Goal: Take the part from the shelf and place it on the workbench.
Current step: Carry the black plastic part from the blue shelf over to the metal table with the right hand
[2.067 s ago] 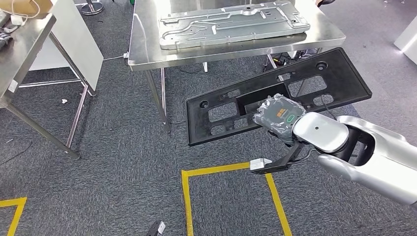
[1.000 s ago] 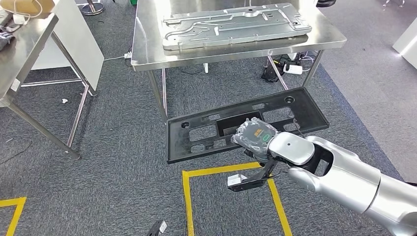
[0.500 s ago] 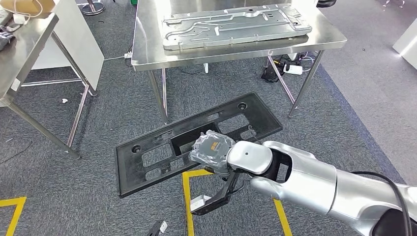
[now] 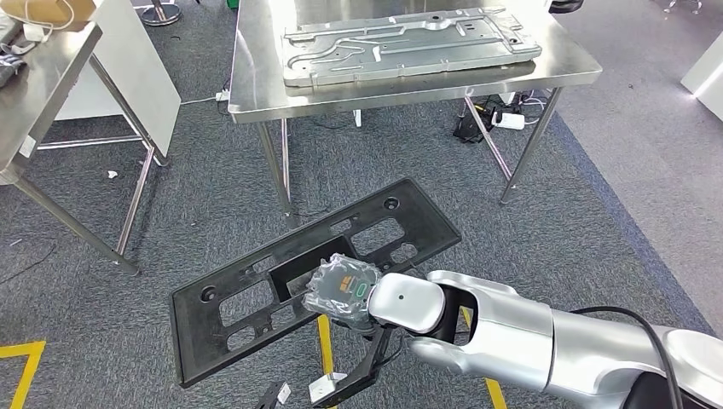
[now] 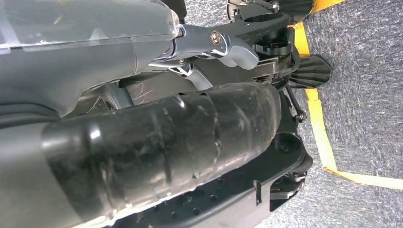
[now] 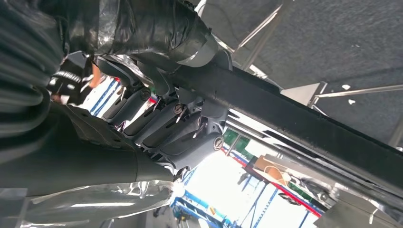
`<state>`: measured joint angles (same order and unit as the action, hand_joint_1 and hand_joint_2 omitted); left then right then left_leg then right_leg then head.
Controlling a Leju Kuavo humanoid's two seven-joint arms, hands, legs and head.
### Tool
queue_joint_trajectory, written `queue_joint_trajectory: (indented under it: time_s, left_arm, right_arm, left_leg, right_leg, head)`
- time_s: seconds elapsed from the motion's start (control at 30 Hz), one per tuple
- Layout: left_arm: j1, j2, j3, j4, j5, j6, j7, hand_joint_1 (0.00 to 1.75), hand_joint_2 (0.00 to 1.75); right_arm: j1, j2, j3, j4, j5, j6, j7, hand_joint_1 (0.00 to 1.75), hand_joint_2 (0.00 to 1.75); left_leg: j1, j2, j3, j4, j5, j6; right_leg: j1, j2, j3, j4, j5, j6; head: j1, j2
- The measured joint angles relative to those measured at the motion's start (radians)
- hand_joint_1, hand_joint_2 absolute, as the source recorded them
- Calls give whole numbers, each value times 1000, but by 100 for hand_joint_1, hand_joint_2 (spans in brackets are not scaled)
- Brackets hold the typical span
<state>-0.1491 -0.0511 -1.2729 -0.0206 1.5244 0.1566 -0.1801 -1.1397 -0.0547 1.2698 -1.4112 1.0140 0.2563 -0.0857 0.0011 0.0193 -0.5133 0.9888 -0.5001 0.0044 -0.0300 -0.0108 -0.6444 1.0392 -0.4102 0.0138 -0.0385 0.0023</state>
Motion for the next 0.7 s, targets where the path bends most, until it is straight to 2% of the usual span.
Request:
queue_joint_trajectory:
  time_s: [0.33, 0.7]
  left_arm:
    - [-5, 0, -23, 0, 0, 0, -4, 0, 0]
    - [-4, 0, -31, 0, 0, 0, -21, 0, 0]
  right_arm:
    - [66, 60, 18, -45, 89, -26, 26, 175, 175]
    - [68, 64, 19, -43, 127, -4, 15, 175, 175]
  left_leg:
    - [0, 0, 0, 0, 0, 0]
    - [0, 0, 0, 0, 0, 0]
  right_leg:
    - [0, 0, 0, 0, 0, 0]
    - [0, 0, 0, 0, 0, 0]
  head:
    - [0, 0]
    - [0, 0]
